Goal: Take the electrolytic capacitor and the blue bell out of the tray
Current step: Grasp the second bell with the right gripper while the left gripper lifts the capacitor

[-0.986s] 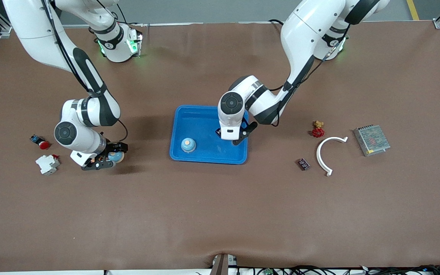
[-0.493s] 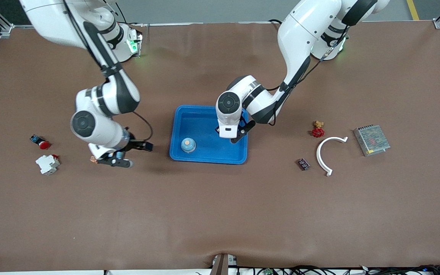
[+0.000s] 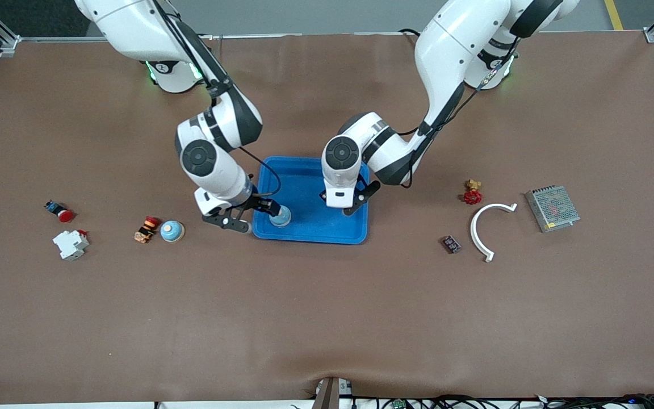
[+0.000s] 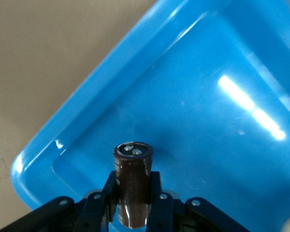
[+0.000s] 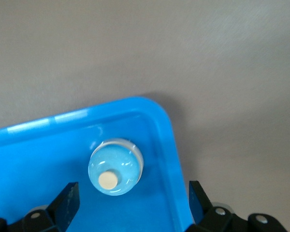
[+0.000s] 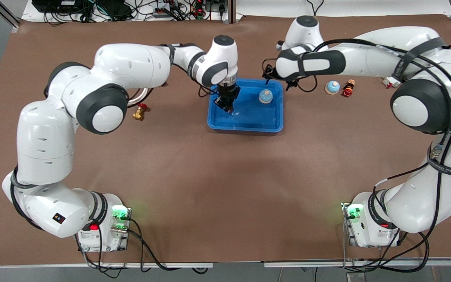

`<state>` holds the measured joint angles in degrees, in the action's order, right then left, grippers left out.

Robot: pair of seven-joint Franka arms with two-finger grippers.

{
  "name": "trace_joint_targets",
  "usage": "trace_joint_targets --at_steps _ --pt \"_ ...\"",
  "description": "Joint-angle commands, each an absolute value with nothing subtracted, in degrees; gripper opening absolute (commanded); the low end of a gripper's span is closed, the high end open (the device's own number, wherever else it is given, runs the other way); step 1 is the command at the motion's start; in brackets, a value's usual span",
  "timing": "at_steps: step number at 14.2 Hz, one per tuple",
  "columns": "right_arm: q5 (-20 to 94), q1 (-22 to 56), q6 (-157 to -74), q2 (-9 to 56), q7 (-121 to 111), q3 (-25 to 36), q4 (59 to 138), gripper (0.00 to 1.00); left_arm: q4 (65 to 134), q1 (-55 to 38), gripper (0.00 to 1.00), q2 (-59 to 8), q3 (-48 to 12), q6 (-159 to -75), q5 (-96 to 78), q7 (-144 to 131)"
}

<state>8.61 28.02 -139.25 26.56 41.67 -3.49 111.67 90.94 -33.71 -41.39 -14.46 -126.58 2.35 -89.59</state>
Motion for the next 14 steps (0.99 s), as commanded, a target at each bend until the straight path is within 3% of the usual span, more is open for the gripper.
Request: trace_joint_targets --at_steps 1,7,14 --pt "8.8 29.5 -140.5 28.9 43.2 -2.7 110.8 1.0 92.1 -30.8 0.0 -35.3 -14.3 -122.2 3.1 -88.5" --pt "1.5 31.8 -140.5 33.7 52.7 -2.4 106.4 1.0 92.6 -20.4 0.0 -28.4 -14.3 -110.6 3.7 -71.9" --pt "1.5 32.5 -140.7 35.9 53.6 -2.3 104.7 1.0 93.7 -7.7 0.0 -27.5 -14.0 -109.3 5.4 -54.5"
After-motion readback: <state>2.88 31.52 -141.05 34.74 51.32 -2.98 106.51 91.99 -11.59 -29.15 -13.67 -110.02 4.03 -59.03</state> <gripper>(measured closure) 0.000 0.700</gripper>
